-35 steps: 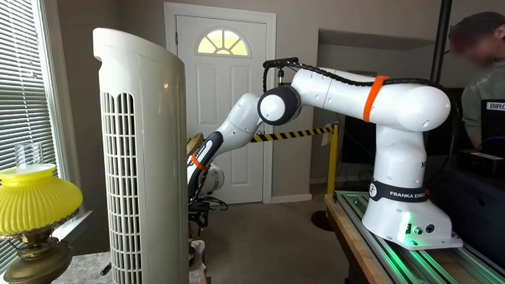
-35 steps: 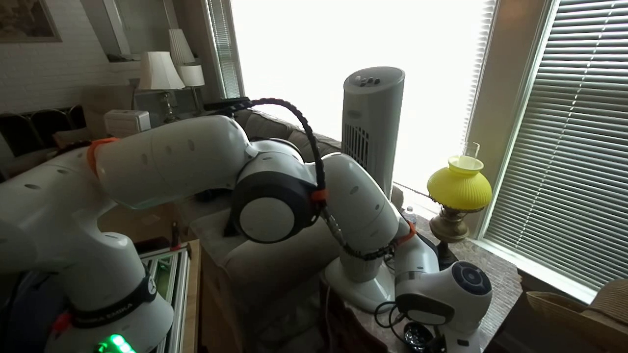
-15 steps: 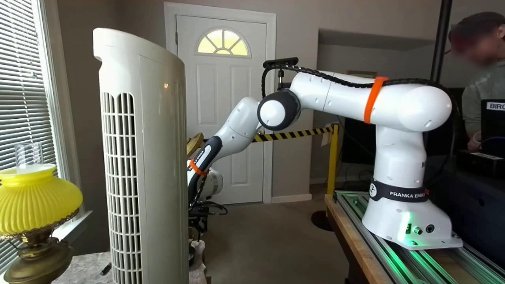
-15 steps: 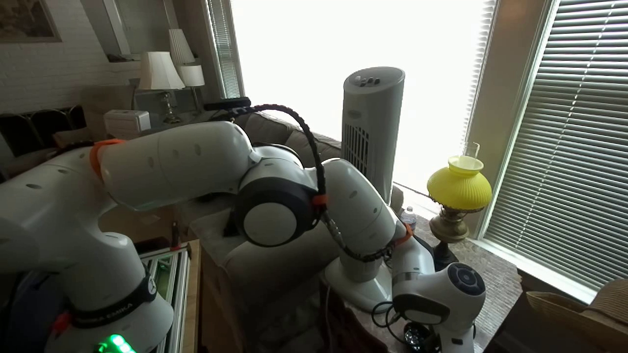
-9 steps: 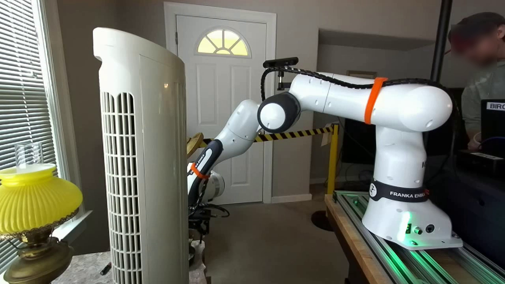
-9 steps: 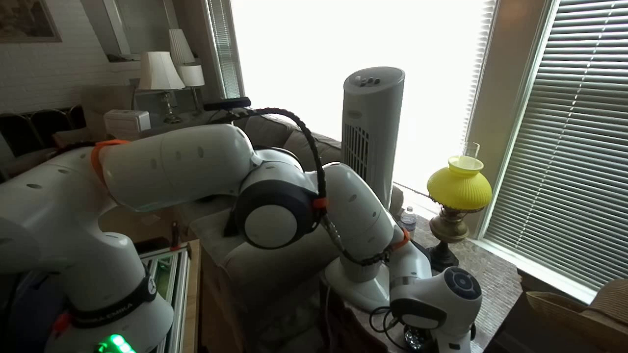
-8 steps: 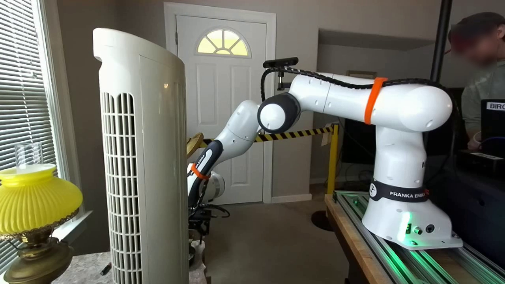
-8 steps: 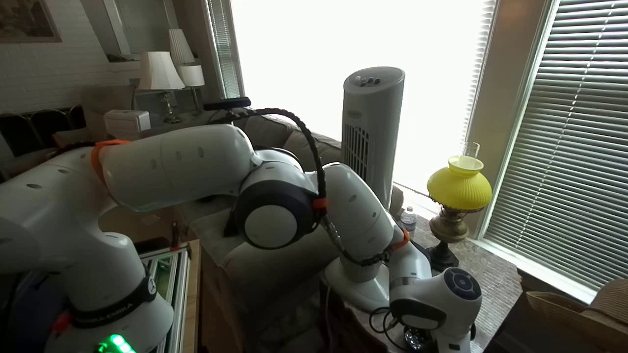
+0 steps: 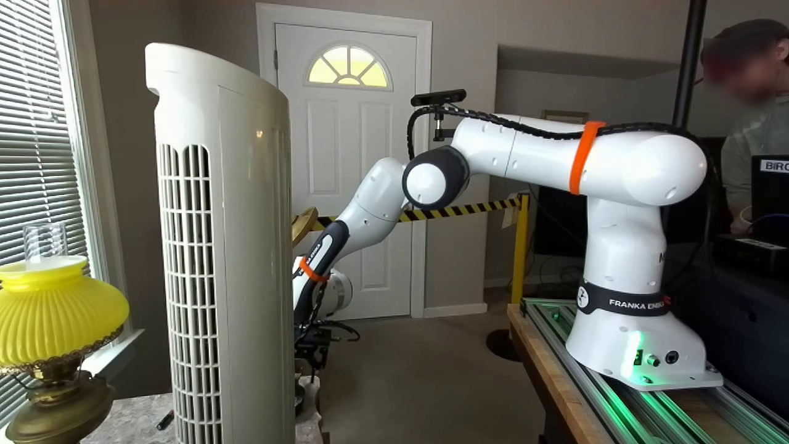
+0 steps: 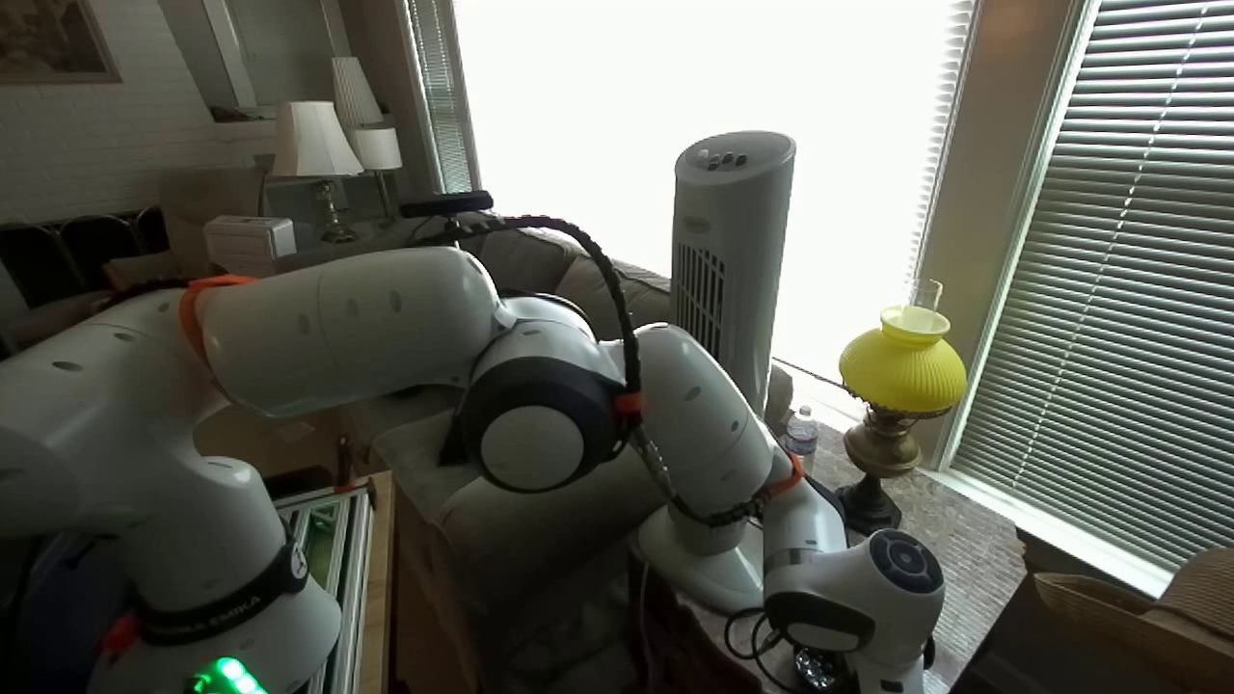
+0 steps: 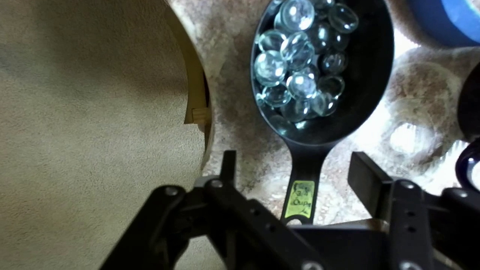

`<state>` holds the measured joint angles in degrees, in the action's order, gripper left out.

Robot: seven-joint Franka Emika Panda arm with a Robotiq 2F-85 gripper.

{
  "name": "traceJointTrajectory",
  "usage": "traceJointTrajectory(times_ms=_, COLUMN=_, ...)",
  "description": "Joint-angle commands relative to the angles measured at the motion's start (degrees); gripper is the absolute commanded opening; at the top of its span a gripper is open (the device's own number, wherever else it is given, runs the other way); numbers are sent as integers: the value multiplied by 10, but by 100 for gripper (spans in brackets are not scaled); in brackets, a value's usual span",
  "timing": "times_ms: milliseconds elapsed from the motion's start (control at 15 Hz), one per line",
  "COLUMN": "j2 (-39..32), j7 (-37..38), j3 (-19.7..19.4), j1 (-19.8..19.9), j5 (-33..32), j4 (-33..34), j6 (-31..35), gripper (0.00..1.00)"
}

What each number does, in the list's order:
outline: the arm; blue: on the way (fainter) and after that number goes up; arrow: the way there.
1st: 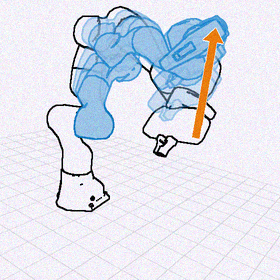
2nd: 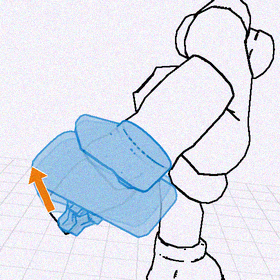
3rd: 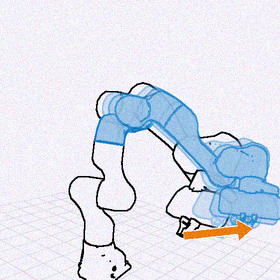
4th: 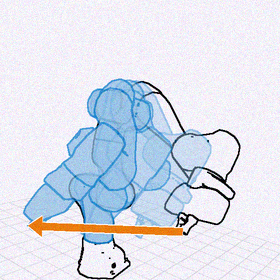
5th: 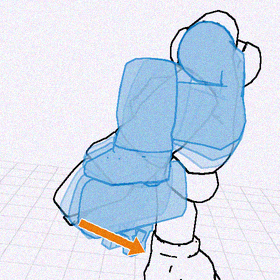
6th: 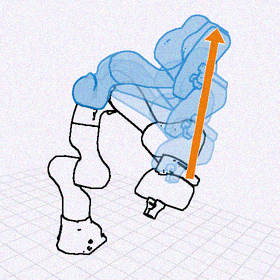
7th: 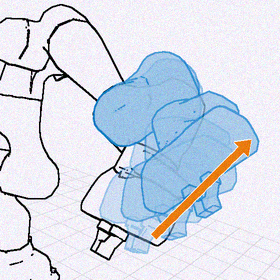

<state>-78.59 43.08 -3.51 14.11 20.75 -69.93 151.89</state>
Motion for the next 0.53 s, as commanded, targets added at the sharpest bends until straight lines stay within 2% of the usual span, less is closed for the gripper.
traceJointTrajectory(times_ms=0, j2=-18, j7=-9, j3=-3, j1=-3, j5=8, j4=16, j6=15, gripper=74)
traceJointTrajectory(times_ms=200, j2=-20, j7=-10, j3=-1, j1=-1, j5=8, j4=19, j6=11, gripper=73)
traceJointTrajectory(times_ms=400, j2=-22, j7=-11, j3=-1, j1=-1, j5=8, j4=20, j6=13, gripper=60)
traceJointTrajectory(times_ms=467, j2=-23, j7=-12, j3=1, j1=-1, j5=9, j4=21, j6=13, gripper=62)
